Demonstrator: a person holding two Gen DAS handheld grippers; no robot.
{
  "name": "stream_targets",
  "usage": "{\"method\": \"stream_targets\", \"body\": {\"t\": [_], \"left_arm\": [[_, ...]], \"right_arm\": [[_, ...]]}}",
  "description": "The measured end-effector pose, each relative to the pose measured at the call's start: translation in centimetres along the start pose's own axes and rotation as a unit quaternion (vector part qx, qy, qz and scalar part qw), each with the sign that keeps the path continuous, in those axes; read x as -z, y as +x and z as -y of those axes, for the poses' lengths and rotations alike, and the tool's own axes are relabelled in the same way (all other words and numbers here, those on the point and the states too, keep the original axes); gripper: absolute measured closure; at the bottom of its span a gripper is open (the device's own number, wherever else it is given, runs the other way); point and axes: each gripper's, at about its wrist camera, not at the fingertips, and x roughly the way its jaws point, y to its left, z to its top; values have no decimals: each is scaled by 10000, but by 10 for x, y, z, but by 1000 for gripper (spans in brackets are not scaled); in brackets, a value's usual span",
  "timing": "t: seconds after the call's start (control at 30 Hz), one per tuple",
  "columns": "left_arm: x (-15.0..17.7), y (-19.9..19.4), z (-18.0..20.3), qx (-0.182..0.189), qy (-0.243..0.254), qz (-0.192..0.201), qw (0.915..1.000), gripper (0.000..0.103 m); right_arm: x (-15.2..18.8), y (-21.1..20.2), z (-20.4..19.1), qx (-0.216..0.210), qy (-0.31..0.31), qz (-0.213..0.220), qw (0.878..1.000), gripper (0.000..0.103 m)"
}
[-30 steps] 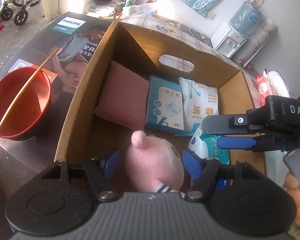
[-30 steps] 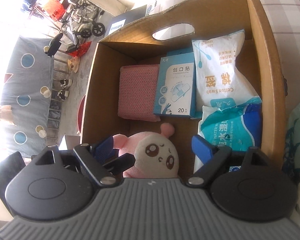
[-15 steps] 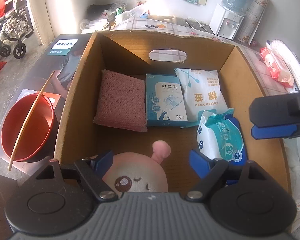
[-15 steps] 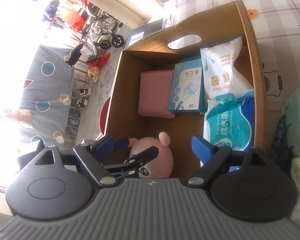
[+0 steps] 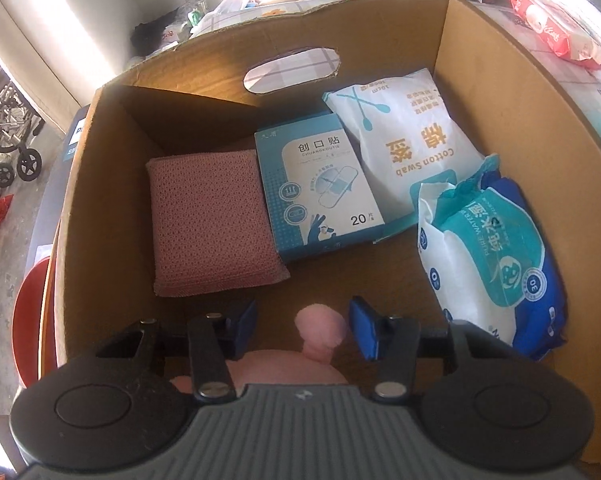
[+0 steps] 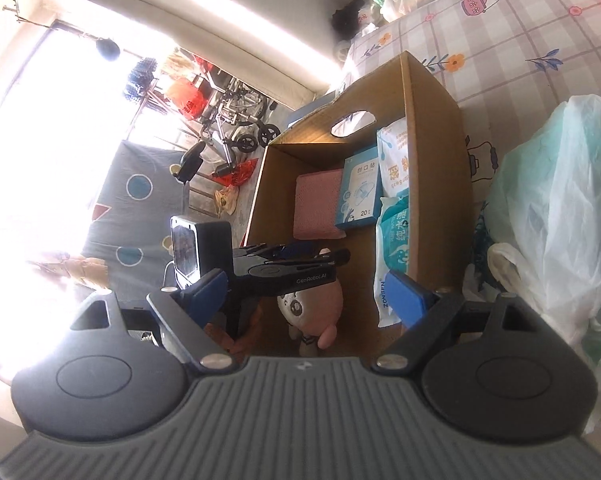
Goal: Organize soft objects
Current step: 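Lift the plush toy and carry it over the cardboard box, then lower the plush toy into the box and open the left gripper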
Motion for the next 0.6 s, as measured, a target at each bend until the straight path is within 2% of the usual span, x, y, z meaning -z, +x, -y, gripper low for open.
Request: {"method": "stream_targets", "body": {"t": [0.07,0.1,0.23,0.33,0.4,0.5,0.6], "left_arm": [[0,3,2,-5,10,-90,10000,79],[0,3,2,10,-23,-125,9999,83],[-2,-5,1,27,-213,-49,9998,87],[-7,-15,-9,300,-689,-8,9972,88],[-11,-19,-17,547,-1059,24,9929,88],[-21,-20,-28,957,-1666,34,9814,88],[-30,-19,-30,1243,-1980,24,9723,88]], "right_arm": [[3,-8,9,-3,103,71,9999,16],[5,-12,14,8,158,112,9998,16],[11,-19,25,7,280,217,9994,16],[15,-21,31,-15,335,257,9991,16],[16,-21,34,-23,378,270,9989,16],[19,-21,37,-26,436,281,9986,16],[21,-23,38,-30,465,308,9984,16]]}}
